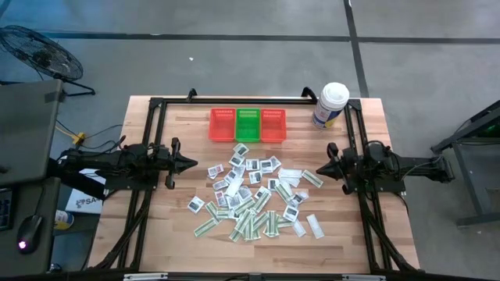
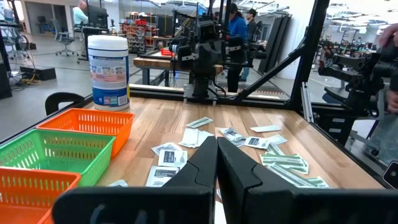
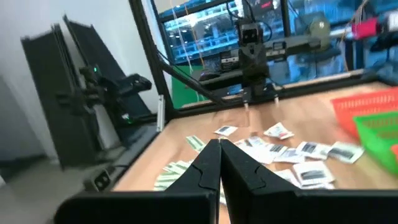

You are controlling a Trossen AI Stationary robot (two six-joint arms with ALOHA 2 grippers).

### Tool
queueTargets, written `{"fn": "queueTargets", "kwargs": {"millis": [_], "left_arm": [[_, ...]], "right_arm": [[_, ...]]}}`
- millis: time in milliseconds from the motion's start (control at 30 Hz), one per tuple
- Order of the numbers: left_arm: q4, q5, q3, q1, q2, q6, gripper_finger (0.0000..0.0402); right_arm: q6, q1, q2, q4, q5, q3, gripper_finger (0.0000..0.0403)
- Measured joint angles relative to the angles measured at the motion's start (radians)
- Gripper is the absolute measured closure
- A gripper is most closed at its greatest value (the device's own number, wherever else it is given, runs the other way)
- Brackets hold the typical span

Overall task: Pick & Place First Aid Supplies
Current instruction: Put the bandage pack into the right orange bin

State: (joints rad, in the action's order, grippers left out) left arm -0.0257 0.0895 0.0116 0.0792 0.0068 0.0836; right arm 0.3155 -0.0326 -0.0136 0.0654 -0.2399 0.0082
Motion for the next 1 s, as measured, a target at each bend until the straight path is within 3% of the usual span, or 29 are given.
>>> {"fn": "queueTargets", "kwargs": {"millis": [167, 467, 733, 1000], "left_arm": [[0.0, 0.0, 0.0, 0.0, 0.0, 0.0, 0.04], [0.0, 0.0, 0.0, 0.0, 0.0, 0.0, 0.04], [0.0, 0.0, 0.0, 0.0, 0.0, 0.0, 0.04], [0.0, 0.0, 0.0, 0.0, 0.0, 0.0, 0.04]], "right_arm": [[0.125, 0.0, -0.009, -0.092, 0.086, 0.034, 0.0402], [0.431, -0.001, -0.199, -0.565, 0.382, 0.298, 0.0402], [0.625, 0.0, -0.47, -0.796, 0.338, 0.463, 0.0402], [0.75, -0.001, -0.706, -0.876, 0.268, 0.532, 0.0402]]}}
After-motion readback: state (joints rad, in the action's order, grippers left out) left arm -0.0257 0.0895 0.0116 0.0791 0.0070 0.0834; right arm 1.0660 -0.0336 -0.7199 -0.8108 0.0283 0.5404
